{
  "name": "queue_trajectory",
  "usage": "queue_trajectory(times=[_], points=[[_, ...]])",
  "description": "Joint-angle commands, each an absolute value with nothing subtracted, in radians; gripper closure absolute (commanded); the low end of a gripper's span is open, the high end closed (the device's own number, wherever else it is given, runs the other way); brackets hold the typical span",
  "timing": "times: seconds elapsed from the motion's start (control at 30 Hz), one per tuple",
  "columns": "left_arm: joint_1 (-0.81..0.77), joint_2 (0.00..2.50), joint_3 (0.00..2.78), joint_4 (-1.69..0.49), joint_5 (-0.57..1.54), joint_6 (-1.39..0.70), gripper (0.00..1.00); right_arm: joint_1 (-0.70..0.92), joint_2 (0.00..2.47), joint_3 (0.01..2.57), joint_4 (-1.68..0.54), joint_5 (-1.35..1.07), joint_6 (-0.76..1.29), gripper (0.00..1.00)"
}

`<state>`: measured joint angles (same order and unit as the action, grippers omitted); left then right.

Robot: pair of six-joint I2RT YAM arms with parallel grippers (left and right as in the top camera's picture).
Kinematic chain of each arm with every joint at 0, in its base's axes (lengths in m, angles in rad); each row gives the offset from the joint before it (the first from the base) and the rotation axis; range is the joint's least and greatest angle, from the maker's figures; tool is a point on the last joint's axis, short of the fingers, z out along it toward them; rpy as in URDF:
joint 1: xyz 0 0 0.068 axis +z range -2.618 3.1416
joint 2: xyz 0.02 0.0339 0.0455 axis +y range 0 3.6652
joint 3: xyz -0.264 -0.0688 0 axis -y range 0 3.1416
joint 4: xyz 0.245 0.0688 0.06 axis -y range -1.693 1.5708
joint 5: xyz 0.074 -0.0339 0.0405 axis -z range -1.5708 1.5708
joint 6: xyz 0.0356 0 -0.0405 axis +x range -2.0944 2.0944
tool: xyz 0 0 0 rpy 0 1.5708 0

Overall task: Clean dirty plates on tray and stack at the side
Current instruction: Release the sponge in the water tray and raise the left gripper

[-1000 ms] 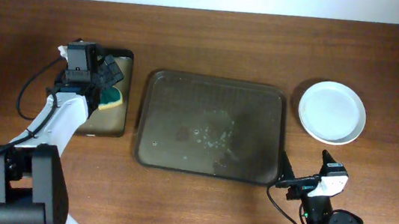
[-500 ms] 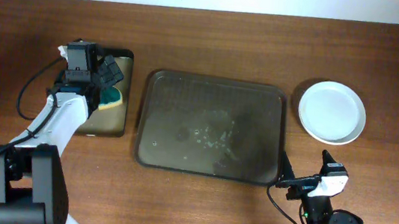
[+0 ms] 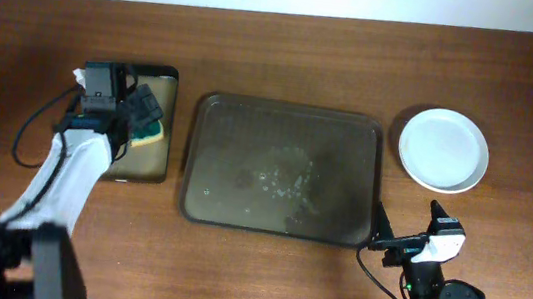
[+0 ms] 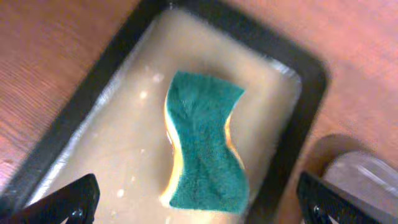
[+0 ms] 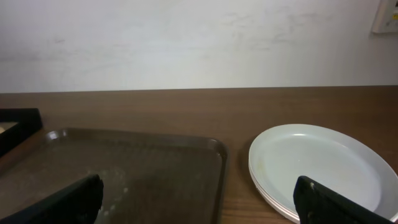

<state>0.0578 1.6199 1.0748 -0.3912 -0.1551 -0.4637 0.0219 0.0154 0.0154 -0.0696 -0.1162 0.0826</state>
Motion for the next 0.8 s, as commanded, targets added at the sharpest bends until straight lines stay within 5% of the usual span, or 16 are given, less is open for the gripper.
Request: queue_trajectory(times=[0.0,0.4,0.77], points=[[0.062,1.450,1.076,-0.491,-0.182,-0.454,0.01,0.017,0.004,0.006,-0.070,-0.103,0.095,0.02],[0.037,0.874,0.746,-0.420,-0.168,-0.454,0.01,0.018,0.004,0.006,-0.070,-0.103,0.095,0.02],[0.037,0.310,0.596,-0.623,-0.152,-0.454,0.00,0.017,0.004,0.006,-0.070,-0.103,0.095,0.02]])
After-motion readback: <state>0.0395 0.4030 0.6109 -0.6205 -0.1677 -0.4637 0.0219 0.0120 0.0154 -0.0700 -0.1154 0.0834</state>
